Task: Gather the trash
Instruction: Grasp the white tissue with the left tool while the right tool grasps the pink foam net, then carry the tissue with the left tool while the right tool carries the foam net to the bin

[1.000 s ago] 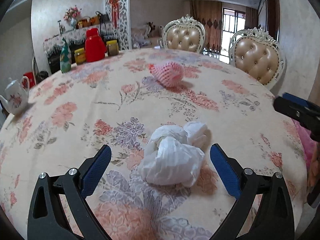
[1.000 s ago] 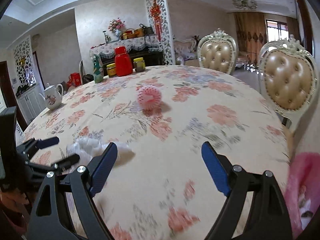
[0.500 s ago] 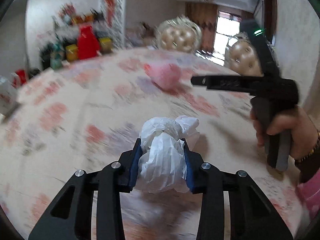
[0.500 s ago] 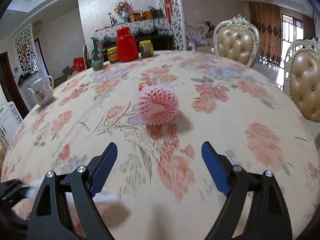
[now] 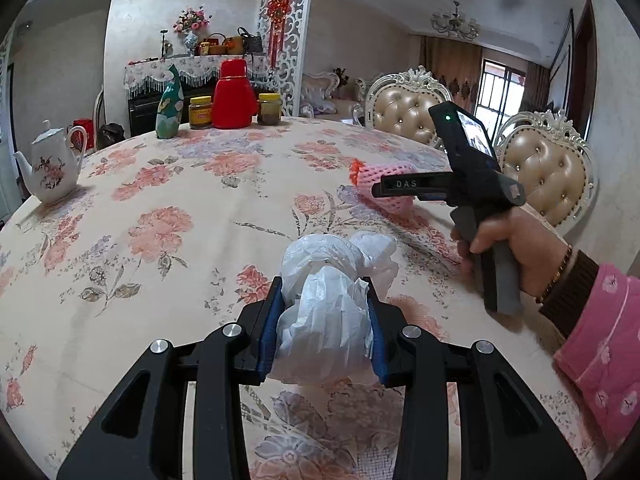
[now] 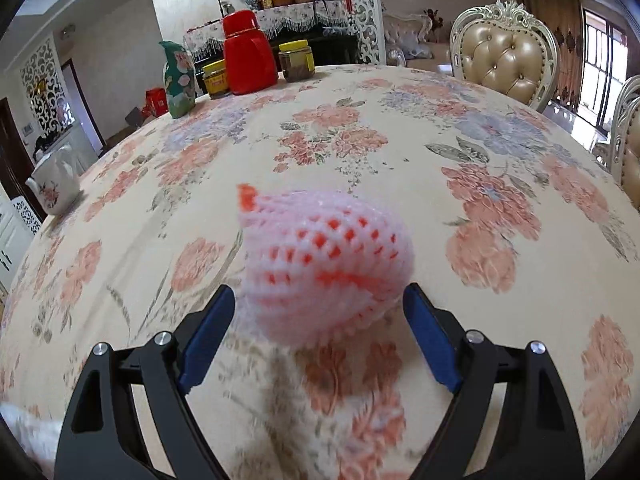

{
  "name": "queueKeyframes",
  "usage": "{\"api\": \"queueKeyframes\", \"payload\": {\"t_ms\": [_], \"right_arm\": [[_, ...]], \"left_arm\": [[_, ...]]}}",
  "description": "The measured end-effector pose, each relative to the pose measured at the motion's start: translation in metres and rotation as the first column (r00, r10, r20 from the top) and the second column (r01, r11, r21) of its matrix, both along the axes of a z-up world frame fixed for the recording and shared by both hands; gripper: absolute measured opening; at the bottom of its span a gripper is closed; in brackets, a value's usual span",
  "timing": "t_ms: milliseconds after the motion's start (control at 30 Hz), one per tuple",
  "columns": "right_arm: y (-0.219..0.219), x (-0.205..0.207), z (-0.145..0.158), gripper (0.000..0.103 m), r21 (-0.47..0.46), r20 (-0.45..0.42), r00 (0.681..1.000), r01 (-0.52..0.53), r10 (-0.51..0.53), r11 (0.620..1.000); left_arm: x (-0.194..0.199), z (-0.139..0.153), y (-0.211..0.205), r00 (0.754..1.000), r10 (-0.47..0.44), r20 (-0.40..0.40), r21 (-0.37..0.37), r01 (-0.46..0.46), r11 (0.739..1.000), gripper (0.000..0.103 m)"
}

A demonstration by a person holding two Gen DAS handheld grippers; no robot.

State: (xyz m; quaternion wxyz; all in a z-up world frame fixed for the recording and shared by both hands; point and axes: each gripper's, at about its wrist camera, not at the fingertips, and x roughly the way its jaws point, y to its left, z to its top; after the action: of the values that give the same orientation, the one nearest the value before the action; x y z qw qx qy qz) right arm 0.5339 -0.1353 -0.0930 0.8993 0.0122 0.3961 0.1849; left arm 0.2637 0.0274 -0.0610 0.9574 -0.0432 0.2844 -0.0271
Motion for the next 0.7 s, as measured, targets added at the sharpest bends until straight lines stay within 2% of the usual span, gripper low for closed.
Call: {"api": "queueKeyframes", "payload": {"t_ms": [100,167,233,267,367,700], "right_arm": [[-0.002,0.008,-0.005,0.081,0.013,-0.036,0.999,-0.001,0.001,1.0],[-0.004,0.009,-0.005,0.06,0.023,-0.041,0.999,0.009,-0.008,1.0],[-0.006,0.003,-0.001,0.044,0.03,-0.012,1.0,0.008,-0.008,1.0],[-0.005,0.001,-0.001,0.04,0.022,-0.004,1.0,0.002,-0.002,1.0],[-0.001,-0.015,0.003,0.037,-0.009,0.023,1.0,-0.006,0.006,1.0],[-0.019,-0.094,0.021,0.037,0.025,0.062,0.998,0.0,-0.001,1.0]], "left_arm": [[0.003,-0.001,0.002,1.0,-0.005,-0.017,-0.021,0.005,1.0,0.036],[0.003,-0.002,0.002,1.0,-0.007,-0.014,-0.02,0.006,1.0,0.036],[0.003,-0.001,0.002,1.0,-0.009,-0.005,-0.015,0.009,1.0,0.036],[0.002,-0.001,0.001,1.0,-0.01,0.002,-0.01,0.01,1.0,0.036],[0.002,0.0,0.002,1.0,-0.007,0.006,-0.007,0.007,1.0,0.036],[0.001,0.0,0.008,1.0,0.027,0.007,-0.019,-0.026,0.999,0.036]]}}
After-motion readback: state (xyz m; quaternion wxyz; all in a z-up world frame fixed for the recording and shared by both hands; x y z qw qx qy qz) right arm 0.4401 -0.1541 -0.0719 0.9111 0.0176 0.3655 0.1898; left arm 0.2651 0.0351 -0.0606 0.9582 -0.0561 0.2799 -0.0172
